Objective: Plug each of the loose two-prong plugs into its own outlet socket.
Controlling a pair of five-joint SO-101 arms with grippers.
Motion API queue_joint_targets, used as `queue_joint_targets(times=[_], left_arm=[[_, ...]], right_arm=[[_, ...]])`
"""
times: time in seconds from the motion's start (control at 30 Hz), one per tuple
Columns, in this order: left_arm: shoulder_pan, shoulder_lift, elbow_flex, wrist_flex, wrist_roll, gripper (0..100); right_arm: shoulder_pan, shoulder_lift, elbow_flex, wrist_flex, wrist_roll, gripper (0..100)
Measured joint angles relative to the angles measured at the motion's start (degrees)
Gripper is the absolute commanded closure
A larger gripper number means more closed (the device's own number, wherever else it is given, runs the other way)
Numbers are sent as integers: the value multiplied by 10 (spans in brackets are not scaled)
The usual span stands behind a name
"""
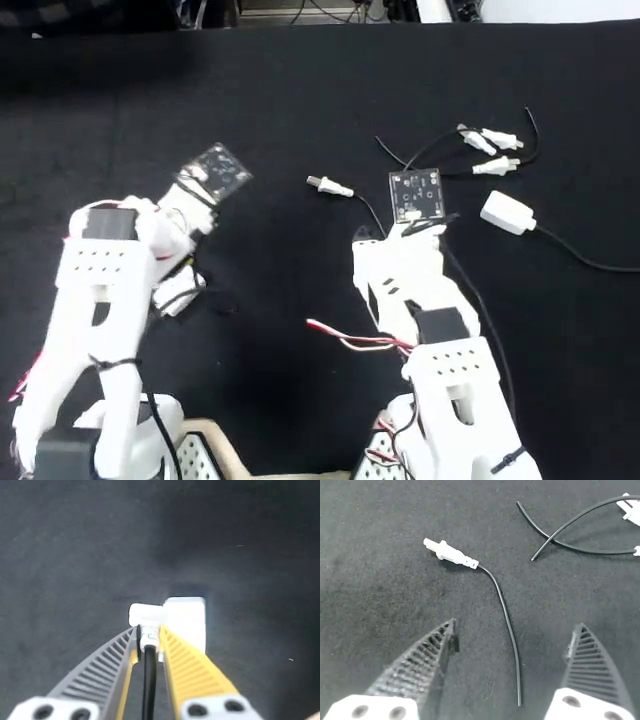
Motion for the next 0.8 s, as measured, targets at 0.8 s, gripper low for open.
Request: queue_joint_targets(times=[0.8], left_arm=[[10,35,-69,96,78,971]], right_arm=[[-11,-1,21,-41,0,649]])
